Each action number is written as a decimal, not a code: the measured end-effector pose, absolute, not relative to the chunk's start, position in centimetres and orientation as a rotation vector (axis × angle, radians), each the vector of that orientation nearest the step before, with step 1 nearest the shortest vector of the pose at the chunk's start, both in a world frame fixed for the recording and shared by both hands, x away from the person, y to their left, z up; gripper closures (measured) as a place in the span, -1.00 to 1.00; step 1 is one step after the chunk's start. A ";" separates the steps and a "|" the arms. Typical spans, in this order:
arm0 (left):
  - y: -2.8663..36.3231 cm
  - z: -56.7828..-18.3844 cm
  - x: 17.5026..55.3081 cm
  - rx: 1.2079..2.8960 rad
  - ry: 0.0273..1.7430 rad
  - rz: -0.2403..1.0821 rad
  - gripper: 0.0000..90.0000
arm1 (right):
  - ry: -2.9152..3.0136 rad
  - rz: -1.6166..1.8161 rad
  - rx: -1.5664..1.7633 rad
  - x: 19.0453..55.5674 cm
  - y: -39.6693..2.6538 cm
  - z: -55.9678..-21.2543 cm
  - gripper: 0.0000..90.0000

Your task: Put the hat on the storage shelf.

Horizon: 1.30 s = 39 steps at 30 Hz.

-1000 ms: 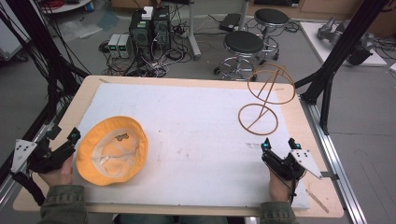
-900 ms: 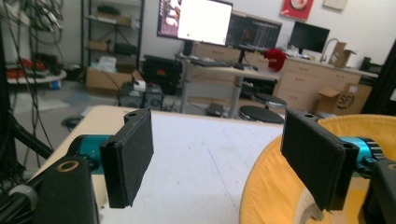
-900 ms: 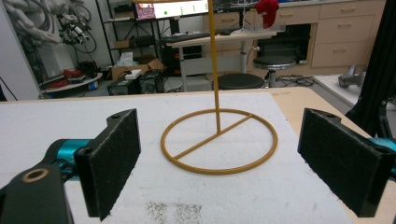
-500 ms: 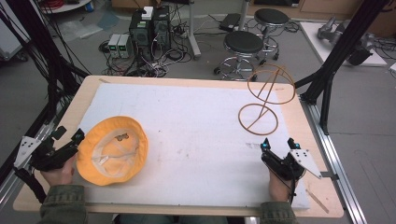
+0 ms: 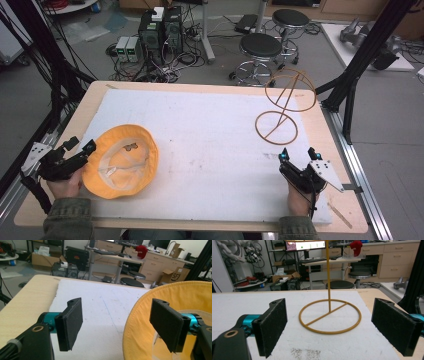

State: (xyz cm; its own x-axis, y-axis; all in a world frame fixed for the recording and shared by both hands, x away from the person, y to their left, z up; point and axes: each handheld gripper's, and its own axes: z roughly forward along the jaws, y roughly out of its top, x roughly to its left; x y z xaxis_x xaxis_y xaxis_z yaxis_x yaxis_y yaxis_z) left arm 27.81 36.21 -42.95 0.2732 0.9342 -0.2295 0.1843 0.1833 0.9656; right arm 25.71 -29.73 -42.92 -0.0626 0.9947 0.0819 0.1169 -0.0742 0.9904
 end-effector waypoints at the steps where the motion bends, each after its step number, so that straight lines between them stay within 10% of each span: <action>1: 36.2 -43.0 27.9 1.294 1.194 0.748 -0.40 | 1.307 1.257 1.316 25.7 -29.7 -42.9 -0.73; 16: 36.1 -43.7 28.9 1.384 1.273 0.600 -0.40 | 1.324 1.248 1.301 25.8 -29.6 -42.9 -0.73; 39: 35.7 -44.0 29.1 1.455 1.260 0.449 0.15 | 1.344 1.219 1.255 25.7 -29.2 -42.9 -0.73</action>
State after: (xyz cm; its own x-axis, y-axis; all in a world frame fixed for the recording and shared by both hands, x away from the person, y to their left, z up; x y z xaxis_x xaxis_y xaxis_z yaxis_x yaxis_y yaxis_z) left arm 29.07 35.68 -43.95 0.3613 0.8632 -0.3526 0.4461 0.1721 0.8783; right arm 25.74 -29.16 -42.91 -0.0779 0.9969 0.0107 0.1080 -0.0022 0.9942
